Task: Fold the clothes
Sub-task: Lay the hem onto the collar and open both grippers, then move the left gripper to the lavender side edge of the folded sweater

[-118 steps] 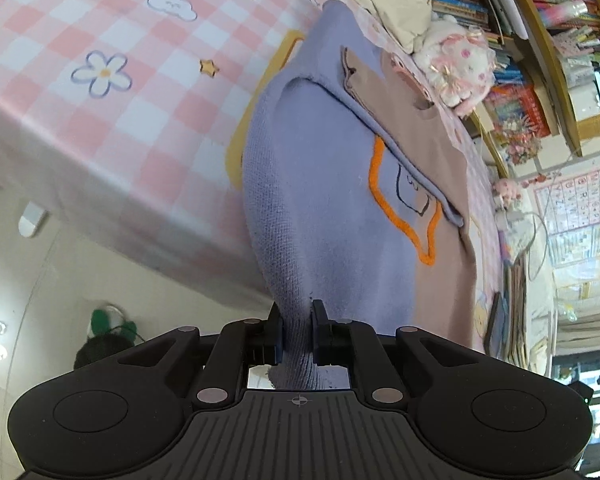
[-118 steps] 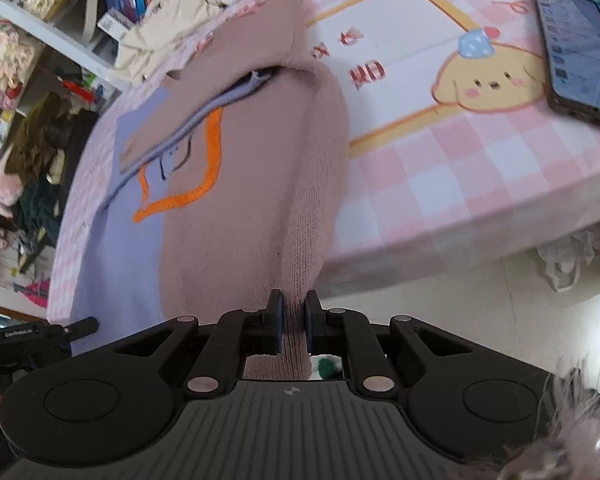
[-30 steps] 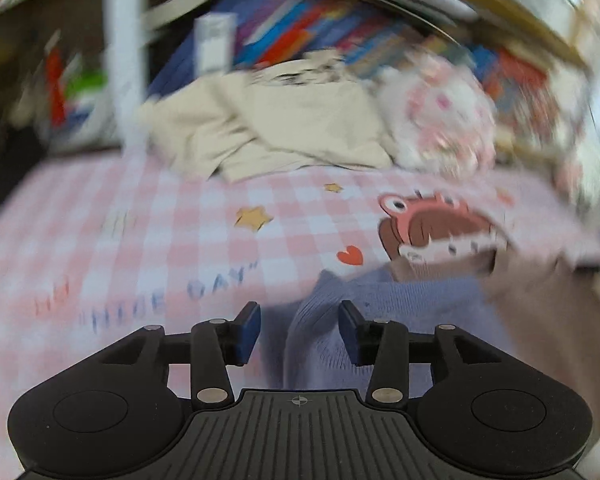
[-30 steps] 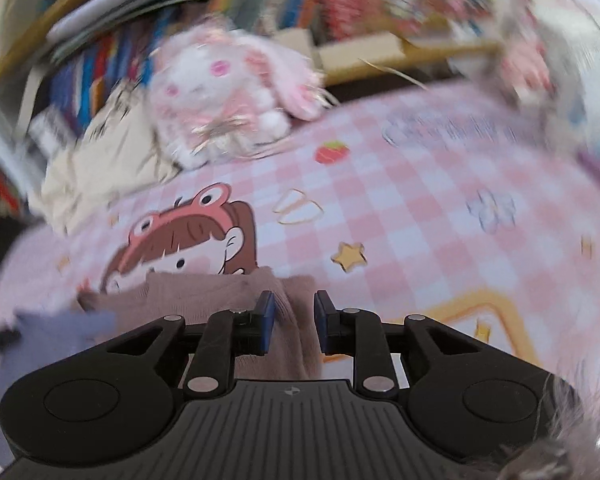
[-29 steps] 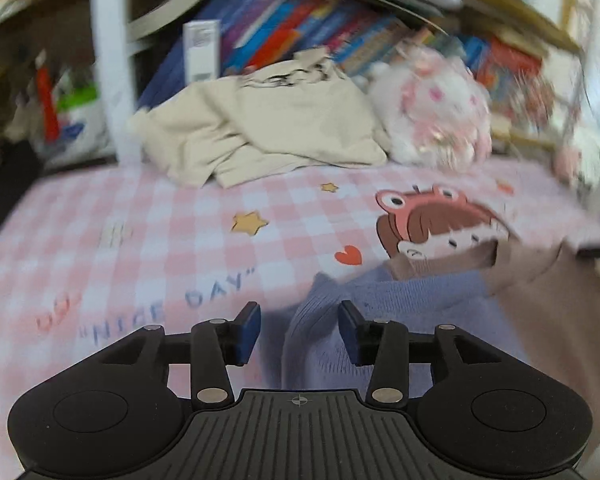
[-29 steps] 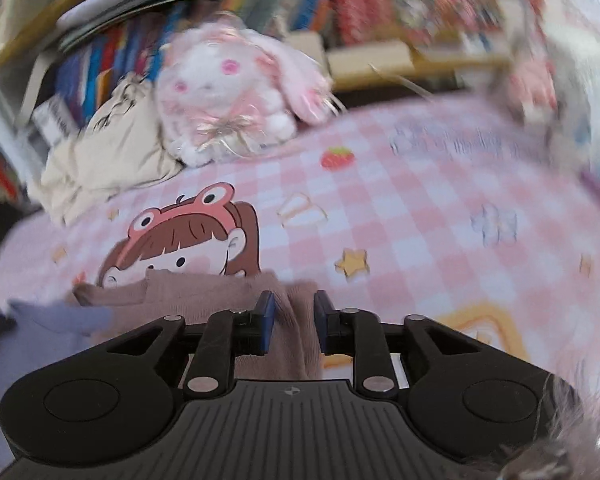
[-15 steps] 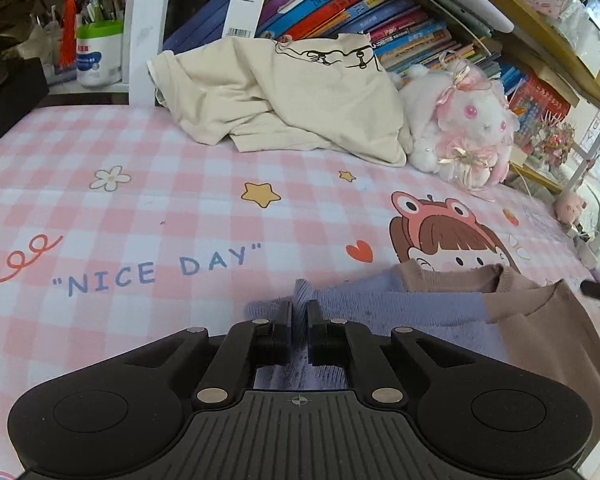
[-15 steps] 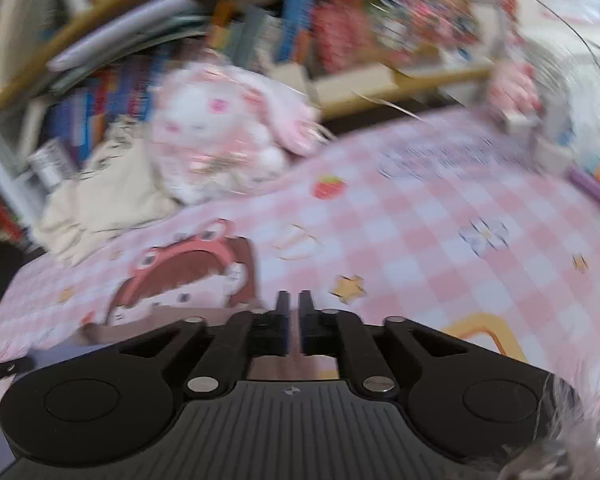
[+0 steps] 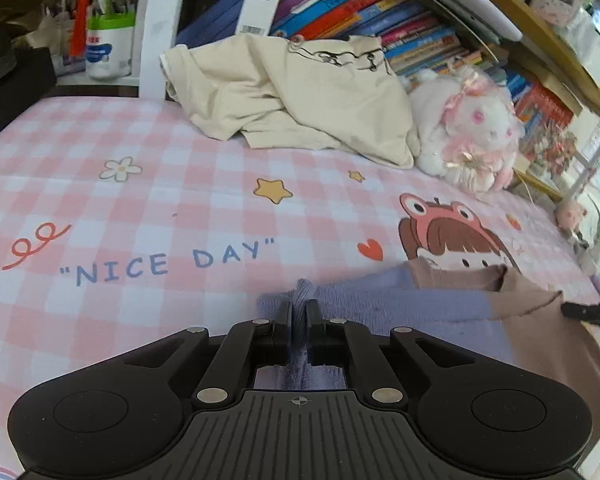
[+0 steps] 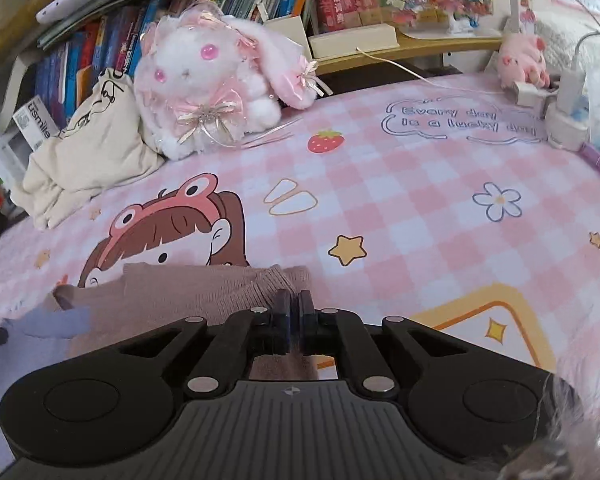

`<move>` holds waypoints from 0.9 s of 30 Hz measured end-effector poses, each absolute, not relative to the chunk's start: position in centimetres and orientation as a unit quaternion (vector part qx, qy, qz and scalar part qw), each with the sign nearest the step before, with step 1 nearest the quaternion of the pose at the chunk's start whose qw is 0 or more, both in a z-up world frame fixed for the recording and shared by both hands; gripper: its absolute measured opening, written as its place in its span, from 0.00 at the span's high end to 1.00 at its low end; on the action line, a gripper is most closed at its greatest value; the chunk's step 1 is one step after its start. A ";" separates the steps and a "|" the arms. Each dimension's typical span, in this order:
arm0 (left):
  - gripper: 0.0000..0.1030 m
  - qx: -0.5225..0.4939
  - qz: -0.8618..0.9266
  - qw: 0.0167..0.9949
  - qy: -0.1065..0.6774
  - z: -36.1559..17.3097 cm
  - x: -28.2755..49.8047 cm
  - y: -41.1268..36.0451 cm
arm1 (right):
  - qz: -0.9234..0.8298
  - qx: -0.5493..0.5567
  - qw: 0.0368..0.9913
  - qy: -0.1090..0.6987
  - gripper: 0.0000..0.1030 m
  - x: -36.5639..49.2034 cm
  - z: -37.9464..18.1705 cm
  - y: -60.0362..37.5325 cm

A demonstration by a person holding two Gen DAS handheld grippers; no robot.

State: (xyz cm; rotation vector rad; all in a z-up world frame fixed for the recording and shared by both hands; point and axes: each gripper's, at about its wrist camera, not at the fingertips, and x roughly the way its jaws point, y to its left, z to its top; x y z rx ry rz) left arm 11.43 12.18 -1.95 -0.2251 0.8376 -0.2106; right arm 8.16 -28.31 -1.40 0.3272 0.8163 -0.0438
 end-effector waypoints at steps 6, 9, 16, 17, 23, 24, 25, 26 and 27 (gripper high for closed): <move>0.76 -0.102 -0.092 0.895 0.424 -1.3 11.5 11.6 | -0.031 0.127 0.909 0.397 0.64 7.6 -0.5 -27.8; 0.44 -0.083 -0.072 0.901 0.421 -0.1 10.4 11.0 | -0.017 0.116 0.915 0.386 0.56 6.5 0.3 -27.5; 0.27 -0.066 -0.079 0.920 0.378 2.7 5.2 10.4 | -0.006 0.083 0.924 0.374 0.32 1.8 1.6 -25.7; 0.27 -0.065 -0.080 0.920 0.377 2.9 4.6 10.3 | -0.007 0.080 0.924 0.375 0.29 1.1 1.7 -25.4; 0.25 -0.033 -0.089 0.921 0.379 3.3 0.9 8.9 | -0.002 0.054 0.922 0.384 0.25 -2.2 1.6 -24.5; 0.25 -0.023 -0.093 0.920 0.380 3.3 0.4 8.5 | -0.001 0.051 0.921 0.386 0.25 -2.7 1.7 -24.5; 0.25 -0.014 -0.096 0.919 0.381 3.3 0.0 8.1 | 0.000 0.049 0.921 0.387 0.25 -3.2 1.7 -24.5; 0.25 -0.006 -0.098 0.919 0.382 3.3 -0.4 7.7 | 0.001 0.047 0.920 0.388 0.25 -3.6 1.7 -24.5; 0.25 0.002 -0.099 0.919 0.381 3.2 -0.9 7.3 | 0.002 0.044 0.920 0.389 0.25 -4.1 1.7 -24.6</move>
